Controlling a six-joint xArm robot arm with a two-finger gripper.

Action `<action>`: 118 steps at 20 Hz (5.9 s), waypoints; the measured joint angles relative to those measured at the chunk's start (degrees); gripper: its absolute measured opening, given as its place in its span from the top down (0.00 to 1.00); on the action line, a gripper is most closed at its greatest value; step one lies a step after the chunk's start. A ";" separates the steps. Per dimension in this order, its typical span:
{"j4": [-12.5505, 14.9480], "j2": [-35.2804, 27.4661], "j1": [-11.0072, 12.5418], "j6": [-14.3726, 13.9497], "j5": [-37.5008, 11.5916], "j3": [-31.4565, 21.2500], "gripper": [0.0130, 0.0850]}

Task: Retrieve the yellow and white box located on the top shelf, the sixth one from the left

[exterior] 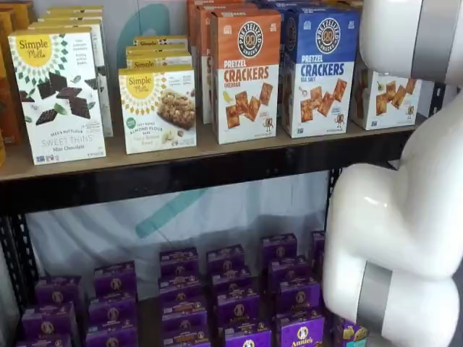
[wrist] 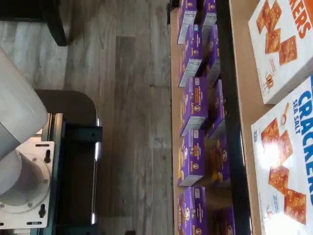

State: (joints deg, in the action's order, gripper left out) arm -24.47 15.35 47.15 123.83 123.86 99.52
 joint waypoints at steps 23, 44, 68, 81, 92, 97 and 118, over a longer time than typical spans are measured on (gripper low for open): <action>-15.41 11.77 6.30 4.70 -27.82 -17.97 0.00; -5.57 4.80 -2.12 6.52 -40.55 -14.99 0.00; 7.97 -7.02 -8.29 1.50 -31.97 0.30 0.00; 15.86 -10.40 -11.11 0.20 -26.58 5.37 0.00; 18.86 -10.84 -12.30 -0.33 -24.43 6.14 0.00; 19.08 -11.10 -12.39 -0.41 -23.83 6.65 0.00; 19.36 -11.25 -12.22 -0.21 -23.02 7.58 0.28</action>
State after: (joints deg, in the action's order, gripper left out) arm -5.11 4.09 34.92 123.62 100.84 107.10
